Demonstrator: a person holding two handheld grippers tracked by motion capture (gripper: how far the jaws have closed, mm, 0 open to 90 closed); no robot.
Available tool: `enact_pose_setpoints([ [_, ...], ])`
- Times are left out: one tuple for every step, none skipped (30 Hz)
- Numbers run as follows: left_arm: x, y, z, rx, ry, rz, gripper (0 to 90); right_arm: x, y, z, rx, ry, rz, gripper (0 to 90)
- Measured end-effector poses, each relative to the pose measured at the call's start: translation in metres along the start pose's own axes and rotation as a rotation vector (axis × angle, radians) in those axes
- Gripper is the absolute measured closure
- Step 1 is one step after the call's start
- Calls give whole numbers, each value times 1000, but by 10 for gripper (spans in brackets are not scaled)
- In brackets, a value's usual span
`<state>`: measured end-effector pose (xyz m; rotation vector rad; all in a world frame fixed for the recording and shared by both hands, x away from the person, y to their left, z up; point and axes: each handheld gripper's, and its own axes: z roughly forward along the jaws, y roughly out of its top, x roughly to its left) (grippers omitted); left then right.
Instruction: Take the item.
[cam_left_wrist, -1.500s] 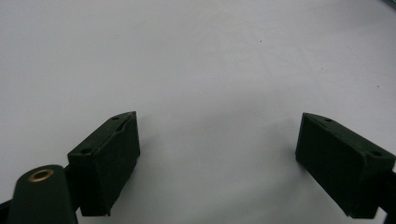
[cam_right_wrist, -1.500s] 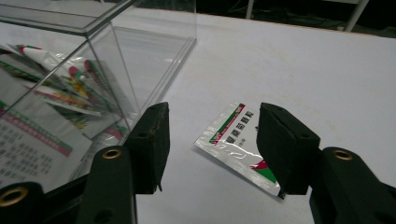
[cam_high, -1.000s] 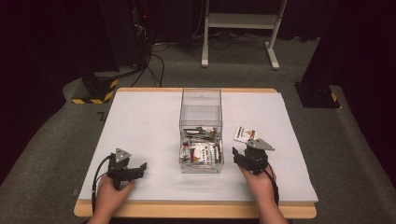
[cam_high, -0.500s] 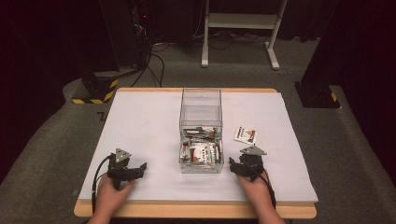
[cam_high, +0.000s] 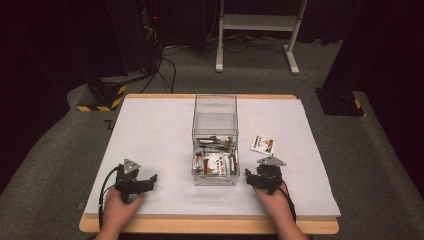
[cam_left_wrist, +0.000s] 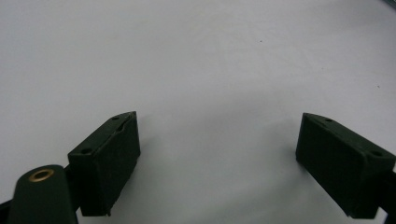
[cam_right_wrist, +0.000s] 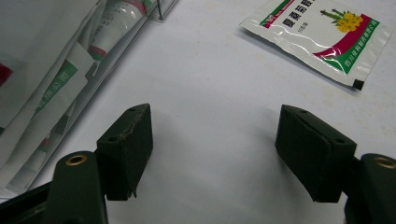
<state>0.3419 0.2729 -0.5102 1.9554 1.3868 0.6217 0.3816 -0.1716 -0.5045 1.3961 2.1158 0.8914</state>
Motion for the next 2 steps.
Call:
enact_pose_setpoints([
  [0,0,0,0,0,0,139,0,0,0,0,0,0,275],
  [0,0,0,0,0,0,139,0,0,0,1,17,-3,192],
])
